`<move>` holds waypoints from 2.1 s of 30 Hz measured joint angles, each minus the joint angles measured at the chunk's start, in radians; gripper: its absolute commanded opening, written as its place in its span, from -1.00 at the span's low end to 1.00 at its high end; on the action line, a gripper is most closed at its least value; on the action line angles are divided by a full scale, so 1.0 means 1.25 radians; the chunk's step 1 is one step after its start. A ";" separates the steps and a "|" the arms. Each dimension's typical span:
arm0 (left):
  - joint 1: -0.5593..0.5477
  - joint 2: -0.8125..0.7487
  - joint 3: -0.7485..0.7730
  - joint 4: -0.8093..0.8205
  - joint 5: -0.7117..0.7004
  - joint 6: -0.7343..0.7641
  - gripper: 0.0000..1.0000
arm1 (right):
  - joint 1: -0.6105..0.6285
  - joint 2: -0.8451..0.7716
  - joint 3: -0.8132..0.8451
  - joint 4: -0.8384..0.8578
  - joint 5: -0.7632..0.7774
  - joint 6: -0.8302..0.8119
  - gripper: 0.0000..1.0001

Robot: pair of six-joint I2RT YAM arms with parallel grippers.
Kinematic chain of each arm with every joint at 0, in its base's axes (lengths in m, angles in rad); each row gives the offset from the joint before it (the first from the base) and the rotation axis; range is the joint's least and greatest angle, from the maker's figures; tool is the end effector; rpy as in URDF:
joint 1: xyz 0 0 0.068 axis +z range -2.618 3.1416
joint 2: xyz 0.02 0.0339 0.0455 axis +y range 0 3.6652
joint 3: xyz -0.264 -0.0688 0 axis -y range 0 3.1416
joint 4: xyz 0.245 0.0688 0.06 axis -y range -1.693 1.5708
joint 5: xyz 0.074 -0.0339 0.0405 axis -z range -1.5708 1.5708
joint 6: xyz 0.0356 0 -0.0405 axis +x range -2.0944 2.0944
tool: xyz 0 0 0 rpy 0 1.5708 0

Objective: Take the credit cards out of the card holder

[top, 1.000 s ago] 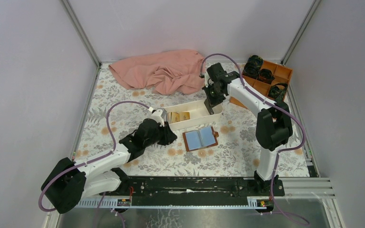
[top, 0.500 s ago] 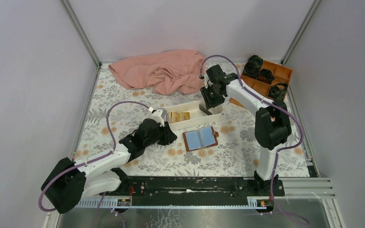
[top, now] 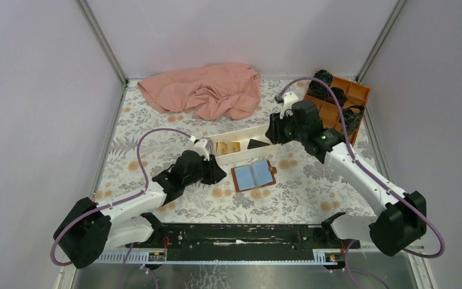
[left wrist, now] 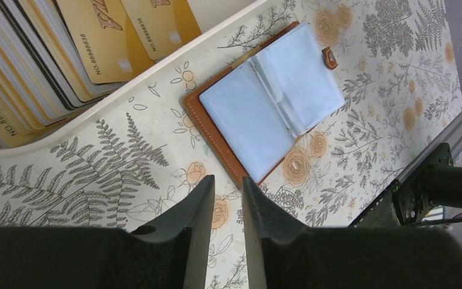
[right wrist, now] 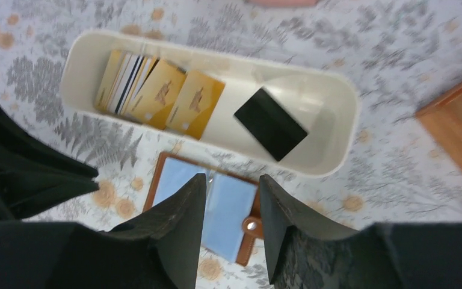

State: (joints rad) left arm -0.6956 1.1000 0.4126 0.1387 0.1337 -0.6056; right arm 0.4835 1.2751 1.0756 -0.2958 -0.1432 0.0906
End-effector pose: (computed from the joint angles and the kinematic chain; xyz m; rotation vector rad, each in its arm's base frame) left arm 0.1666 -0.1452 0.1827 0.1857 2.2449 -0.8844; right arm 0.2555 0.1399 0.3244 -0.4973 2.0390 0.4983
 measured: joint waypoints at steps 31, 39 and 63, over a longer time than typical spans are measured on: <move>-0.169 0.258 0.028 0.118 -0.093 -0.113 -1.00 | 0.089 -0.032 -0.437 0.185 0.007 0.132 -0.67; -0.176 0.300 0.028 0.165 -0.096 -0.127 -1.00 | 0.088 -0.047 -0.446 0.210 -0.033 0.135 -0.71; -0.182 0.334 0.028 0.225 -0.096 -0.137 -1.00 | 0.090 -0.087 -0.456 0.312 -0.228 0.196 -0.45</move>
State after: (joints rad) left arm -0.9234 1.5169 0.4480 0.4198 0.0135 -0.7765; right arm 0.5957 1.1664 0.5056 0.0944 -0.4278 0.3351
